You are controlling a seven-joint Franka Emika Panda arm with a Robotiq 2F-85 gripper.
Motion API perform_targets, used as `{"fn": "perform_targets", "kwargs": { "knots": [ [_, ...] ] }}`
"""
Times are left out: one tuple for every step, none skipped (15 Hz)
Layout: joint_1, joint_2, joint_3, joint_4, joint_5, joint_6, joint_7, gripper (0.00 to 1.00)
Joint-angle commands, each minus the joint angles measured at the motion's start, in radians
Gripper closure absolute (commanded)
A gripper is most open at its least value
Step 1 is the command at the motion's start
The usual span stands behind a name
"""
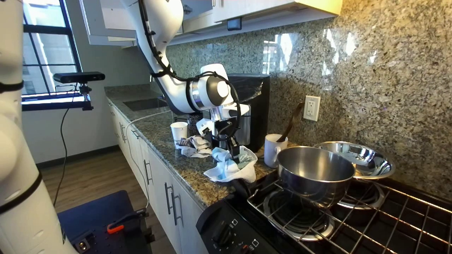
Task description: Pick up the towel and wipe the countertop with it.
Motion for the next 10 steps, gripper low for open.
{"fn": "perform_targets", "kwargs": {
  "knots": [
    [0.025,-0.015,-0.021,-0.016,-0.007,0.017,0.030,0.63],
    [0.026,-0.017,-0.020,-0.015,-0.003,0.013,0.023,0.54],
    [0.026,-0.020,-0.018,-0.014,0.001,0.006,0.016,0.47],
    [0.025,-0.023,-0.015,-0.013,0.007,0.002,0.008,0.38],
    [0.024,-0.029,-0.013,-0.012,0.012,-0.010,-0.001,0.32],
    [0.024,-0.036,-0.011,-0.011,0.014,-0.018,-0.008,0.23],
    [0.022,-0.050,-0.006,-0.010,0.025,-0.032,-0.023,0.17],
    [0.021,-0.063,-0.003,-0.010,0.032,-0.043,-0.034,0.10],
    [0.019,-0.083,0.002,-0.010,0.042,-0.061,-0.048,0.02],
    [0.016,-0.101,0.008,-0.010,0.052,-0.076,-0.061,0.00]
  ]
}}
